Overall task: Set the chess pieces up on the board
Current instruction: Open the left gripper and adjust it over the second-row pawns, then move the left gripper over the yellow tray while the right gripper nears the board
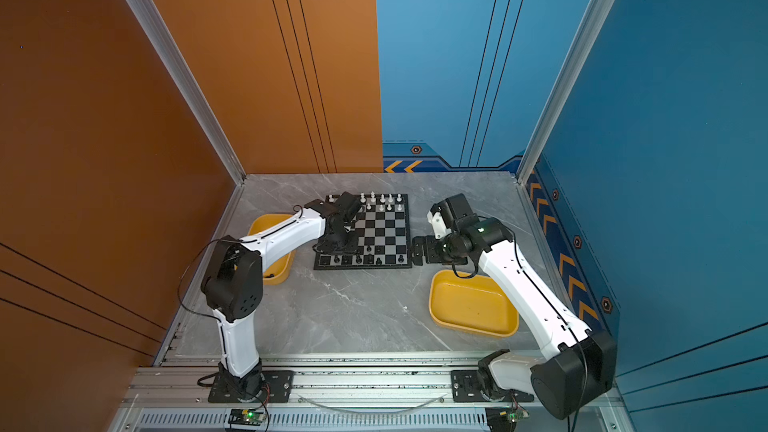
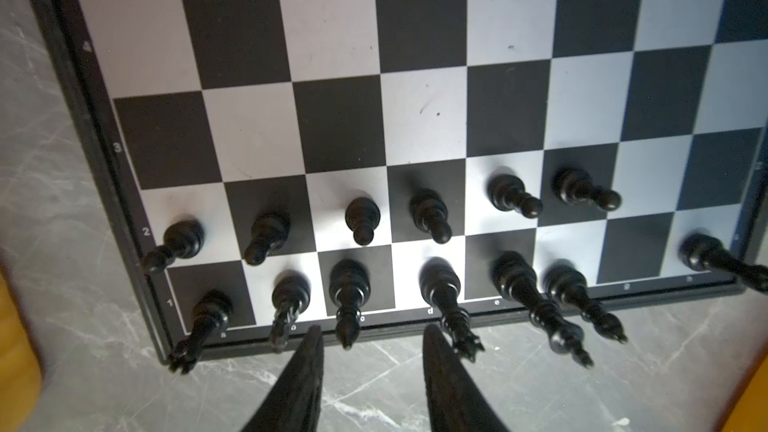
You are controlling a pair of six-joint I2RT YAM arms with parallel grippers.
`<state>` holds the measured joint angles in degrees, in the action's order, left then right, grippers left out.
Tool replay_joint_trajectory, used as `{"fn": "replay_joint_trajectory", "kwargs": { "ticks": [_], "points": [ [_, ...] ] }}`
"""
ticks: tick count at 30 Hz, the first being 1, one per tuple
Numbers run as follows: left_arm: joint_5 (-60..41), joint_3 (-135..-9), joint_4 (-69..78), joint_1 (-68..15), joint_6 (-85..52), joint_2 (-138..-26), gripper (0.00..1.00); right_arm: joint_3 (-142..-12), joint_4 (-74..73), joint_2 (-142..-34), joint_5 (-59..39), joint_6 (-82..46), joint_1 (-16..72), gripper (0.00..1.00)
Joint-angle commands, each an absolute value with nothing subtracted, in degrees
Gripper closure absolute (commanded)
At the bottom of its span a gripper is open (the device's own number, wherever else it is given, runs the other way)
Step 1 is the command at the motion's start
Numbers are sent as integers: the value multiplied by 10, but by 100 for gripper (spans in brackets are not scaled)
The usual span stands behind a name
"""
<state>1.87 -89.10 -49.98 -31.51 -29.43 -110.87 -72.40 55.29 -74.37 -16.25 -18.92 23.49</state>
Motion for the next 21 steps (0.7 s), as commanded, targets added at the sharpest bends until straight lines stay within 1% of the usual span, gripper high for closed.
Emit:
{"fn": "replay_joint_trajectory", "kwargs": {
  "ticks": [1,4,6,9,12,15,21],
  "points": [
    [11,-884,-508,-309,-292,-1076,58,-744,546,-755,-148,-198,242,0],
    [15,-894,-519,-303,-293,-1047,58,-752,543,-764,-148,-198,248,0],
    [22,-898,-529,-290,-292,-1023,59,-759,538,-771,-147,-198,253,0],
    [23,-876,-535,-252,-293,-971,59,-785,536,-795,-134,-188,275,0],
    [30,-834,-535,-194,-291,-911,56,-821,536,-833,-121,-175,300,0],
    [33,-786,-538,-130,-287,-863,54,-862,527,-881,-136,-168,318,0],
    [33,-701,-537,-3,-277,-824,52,-964,516,-989,-169,-157,345,0]
  ]
}}
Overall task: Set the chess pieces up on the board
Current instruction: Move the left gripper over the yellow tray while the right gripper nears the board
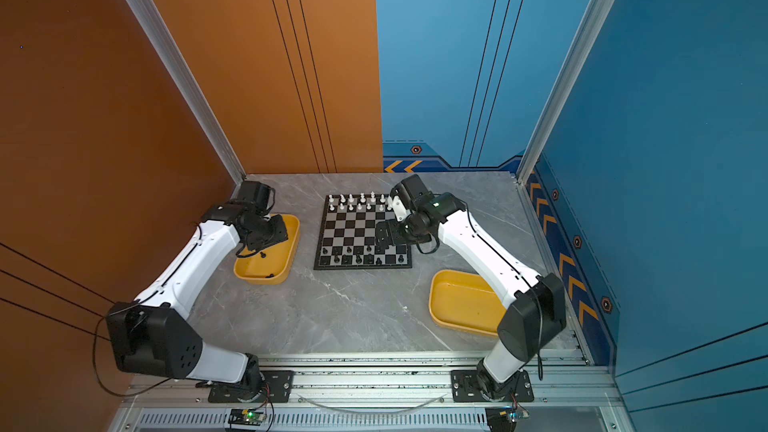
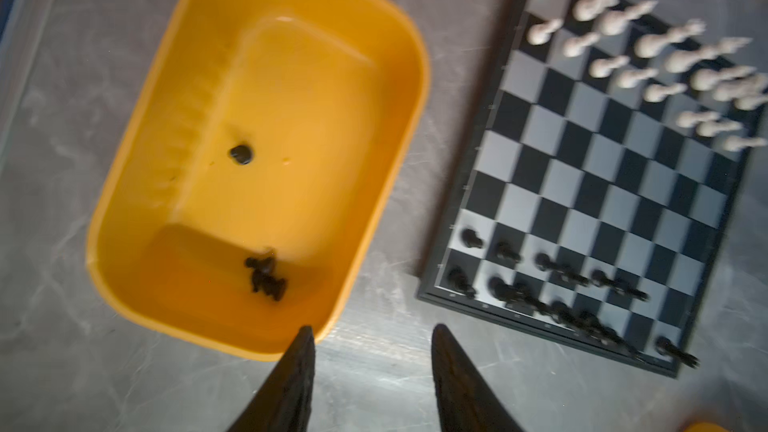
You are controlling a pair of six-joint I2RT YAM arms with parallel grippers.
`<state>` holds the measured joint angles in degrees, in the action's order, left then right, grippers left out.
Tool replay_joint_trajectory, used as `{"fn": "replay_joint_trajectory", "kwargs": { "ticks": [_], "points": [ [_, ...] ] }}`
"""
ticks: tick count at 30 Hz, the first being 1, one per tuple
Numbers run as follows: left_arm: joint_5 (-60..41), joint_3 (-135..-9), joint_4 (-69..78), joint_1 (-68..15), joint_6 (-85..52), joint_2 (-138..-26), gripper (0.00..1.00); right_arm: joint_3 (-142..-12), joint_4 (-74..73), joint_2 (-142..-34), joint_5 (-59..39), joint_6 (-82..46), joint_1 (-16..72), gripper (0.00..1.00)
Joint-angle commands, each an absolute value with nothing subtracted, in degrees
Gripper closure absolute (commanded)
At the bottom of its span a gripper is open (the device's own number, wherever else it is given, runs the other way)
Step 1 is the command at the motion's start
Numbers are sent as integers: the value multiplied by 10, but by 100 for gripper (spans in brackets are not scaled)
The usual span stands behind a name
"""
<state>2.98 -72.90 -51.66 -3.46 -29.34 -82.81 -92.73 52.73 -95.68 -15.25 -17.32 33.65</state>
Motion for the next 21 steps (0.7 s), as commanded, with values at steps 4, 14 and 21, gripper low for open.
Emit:
{"fn": "replay_joint_trajectory", "kwargs": {
  "ticks": [4,14,21],
  "points": [
    [35,-689,-532,41,-257,-843,53,-1026,516,-1062,-189,-154,351,0],
    [44,-722,-517,89,-222,-928,56,-1220,563,-1214,-209,-159,352,0],
    [46,-771,-504,98,-214,-1002,58,-1296,578,-1276,-208,-173,347,0]
  ]
}}
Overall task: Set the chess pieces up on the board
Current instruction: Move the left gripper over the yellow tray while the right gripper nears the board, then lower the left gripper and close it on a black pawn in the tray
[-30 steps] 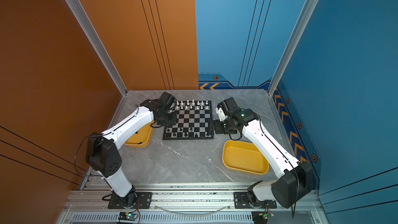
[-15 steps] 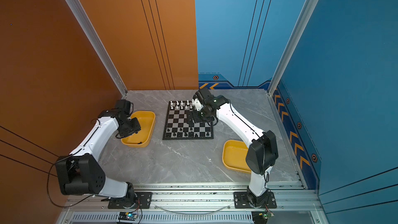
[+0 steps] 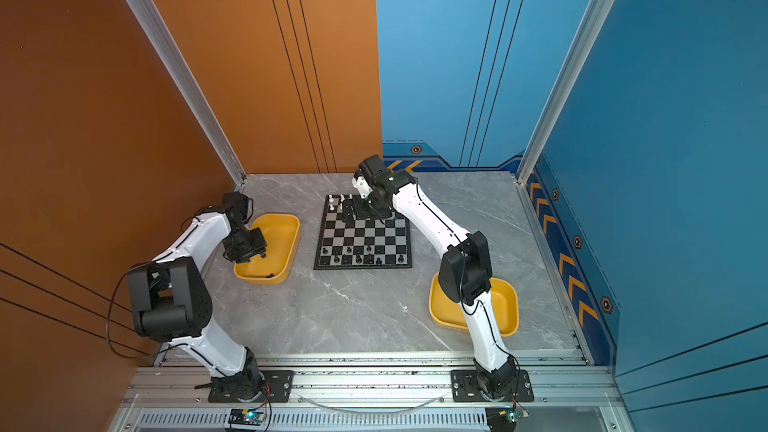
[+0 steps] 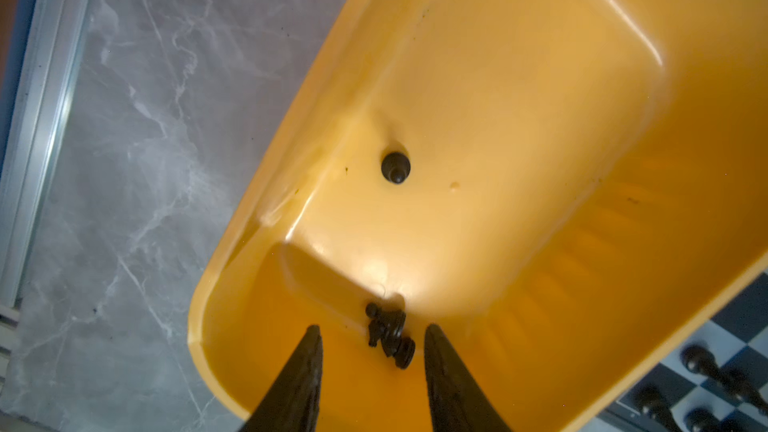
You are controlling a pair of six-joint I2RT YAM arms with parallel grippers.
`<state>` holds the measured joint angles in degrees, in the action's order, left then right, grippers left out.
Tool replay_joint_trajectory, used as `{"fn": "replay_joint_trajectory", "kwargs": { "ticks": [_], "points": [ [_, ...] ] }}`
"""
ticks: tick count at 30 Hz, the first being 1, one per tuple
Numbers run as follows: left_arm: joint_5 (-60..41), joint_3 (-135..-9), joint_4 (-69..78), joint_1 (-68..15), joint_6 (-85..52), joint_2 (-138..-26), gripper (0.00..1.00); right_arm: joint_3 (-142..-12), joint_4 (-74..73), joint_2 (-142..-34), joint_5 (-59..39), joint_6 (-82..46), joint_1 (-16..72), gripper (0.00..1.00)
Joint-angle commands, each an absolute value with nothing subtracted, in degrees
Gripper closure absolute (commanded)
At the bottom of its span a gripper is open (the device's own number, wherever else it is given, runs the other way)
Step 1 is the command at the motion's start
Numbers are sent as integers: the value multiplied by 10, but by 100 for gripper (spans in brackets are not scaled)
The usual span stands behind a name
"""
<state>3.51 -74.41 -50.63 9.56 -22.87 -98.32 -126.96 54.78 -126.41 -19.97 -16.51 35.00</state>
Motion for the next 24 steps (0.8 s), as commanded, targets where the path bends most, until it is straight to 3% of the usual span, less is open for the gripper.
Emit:
{"fn": "replay_joint_trajectory", "kwargs": {
  "ticks": [1,24],
  "points": [
    [46,-778,-503,98,-212,-1014,59,-1301,579,-1281,-207,-175,346,0],
    [44,-823,-504,102,-199,-1115,69,-1338,604,-1310,-207,-183,314,0]
  ]
}}
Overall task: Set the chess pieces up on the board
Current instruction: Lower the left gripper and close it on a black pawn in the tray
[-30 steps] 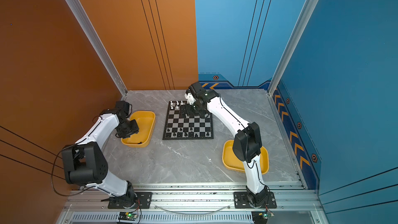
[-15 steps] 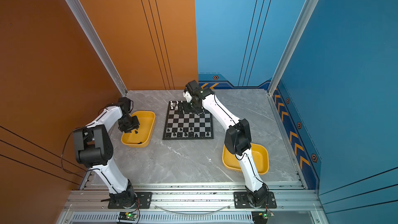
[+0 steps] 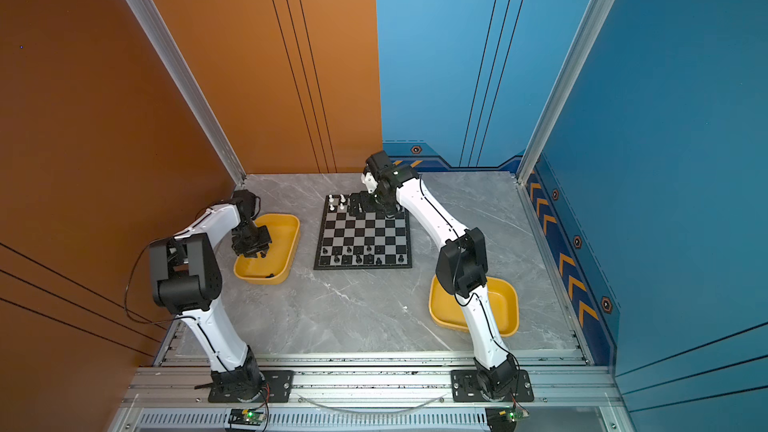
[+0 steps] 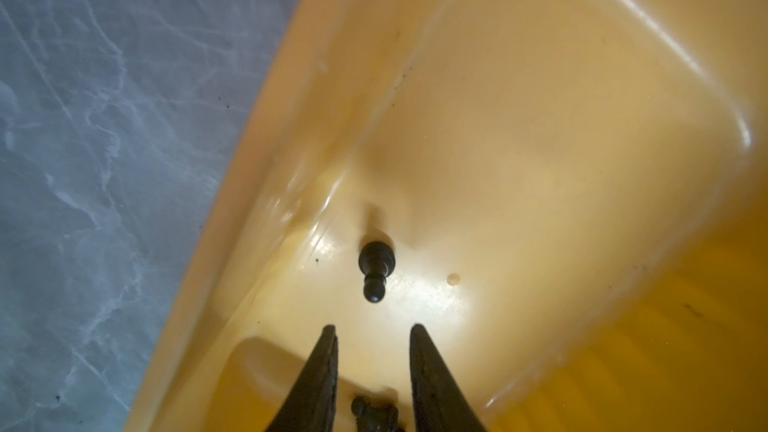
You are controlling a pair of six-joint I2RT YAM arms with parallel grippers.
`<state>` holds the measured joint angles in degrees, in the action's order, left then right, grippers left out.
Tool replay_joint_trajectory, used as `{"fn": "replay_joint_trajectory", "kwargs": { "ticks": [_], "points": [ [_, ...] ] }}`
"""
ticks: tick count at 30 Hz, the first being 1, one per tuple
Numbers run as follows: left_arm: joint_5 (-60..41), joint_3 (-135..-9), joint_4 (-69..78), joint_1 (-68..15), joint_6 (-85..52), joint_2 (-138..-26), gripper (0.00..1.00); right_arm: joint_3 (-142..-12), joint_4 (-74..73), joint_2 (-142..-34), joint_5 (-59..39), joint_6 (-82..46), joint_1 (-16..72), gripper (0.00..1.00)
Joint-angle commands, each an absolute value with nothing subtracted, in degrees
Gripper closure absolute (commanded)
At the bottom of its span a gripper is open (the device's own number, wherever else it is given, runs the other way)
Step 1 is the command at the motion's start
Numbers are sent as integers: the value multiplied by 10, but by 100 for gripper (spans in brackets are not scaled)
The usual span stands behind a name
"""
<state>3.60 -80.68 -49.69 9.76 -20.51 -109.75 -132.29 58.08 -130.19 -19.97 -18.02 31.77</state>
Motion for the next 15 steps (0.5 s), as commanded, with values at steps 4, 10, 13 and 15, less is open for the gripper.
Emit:
{"fn": "replay_joint_trajectory", "kwargs": {
  "ticks": [4,10,13,15],
  "points": [
    [56,-827,-504,101,-191,-1123,70,-1337,610,-1310,-205,-179,311,0],
    [59,-835,-503,103,-187,-1136,70,-1337,616,-1309,-204,-178,308,0],
    [59,-843,-503,103,-187,-1142,70,-1337,619,-1309,-204,-178,307,0],
    [59,-850,-503,102,-185,-1147,71,-1337,620,-1308,-203,-177,306,0]
  ]
}}
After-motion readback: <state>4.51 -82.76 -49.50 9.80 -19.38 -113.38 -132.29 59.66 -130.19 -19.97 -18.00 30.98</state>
